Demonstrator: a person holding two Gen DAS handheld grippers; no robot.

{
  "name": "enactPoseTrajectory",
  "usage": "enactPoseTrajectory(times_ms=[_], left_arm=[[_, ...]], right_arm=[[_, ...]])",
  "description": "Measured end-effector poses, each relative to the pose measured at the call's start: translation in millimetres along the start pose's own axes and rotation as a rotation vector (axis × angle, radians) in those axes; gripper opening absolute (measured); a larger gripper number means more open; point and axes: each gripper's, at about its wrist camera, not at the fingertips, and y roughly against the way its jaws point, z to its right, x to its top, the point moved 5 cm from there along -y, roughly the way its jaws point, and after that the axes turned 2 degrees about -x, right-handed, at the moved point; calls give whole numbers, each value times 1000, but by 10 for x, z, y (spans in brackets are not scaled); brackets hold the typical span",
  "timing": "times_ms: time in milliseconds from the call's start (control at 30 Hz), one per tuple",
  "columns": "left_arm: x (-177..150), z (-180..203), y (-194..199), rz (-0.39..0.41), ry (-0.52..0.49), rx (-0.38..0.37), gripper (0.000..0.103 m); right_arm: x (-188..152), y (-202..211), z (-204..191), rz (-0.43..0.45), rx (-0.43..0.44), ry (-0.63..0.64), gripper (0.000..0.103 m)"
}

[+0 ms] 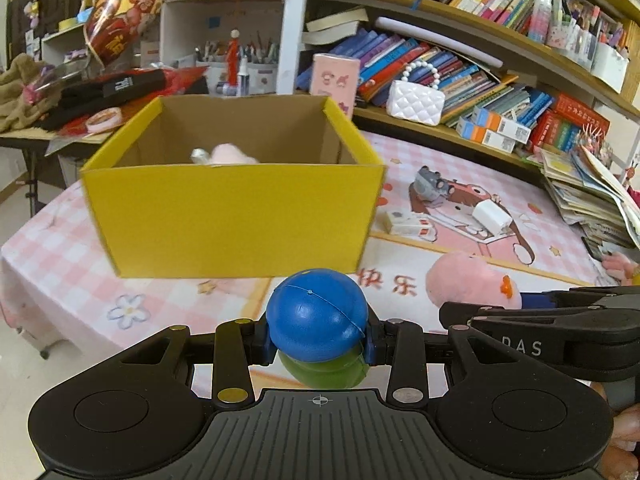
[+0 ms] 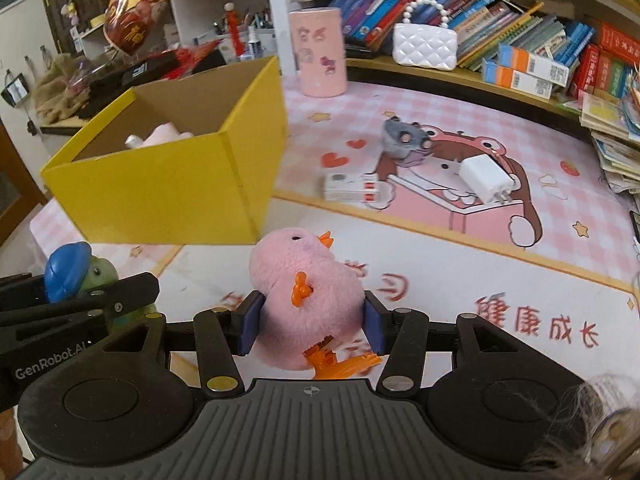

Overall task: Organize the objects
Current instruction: 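Carry the green figure and pink plush chick with both tools over the yellow box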

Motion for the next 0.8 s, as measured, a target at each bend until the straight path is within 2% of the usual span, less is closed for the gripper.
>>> enactPoseTrajectory(times_ms=[400, 800], left_arm=[[-222, -561, 351, -13, -4, 11, 37], [-375, -924, 588, -10, -41, -11, 37]], right_arm=[[-283, 155, -772, -7, 16, 56, 48], [-493, 261, -1221, 0, -2, 20, 49]])
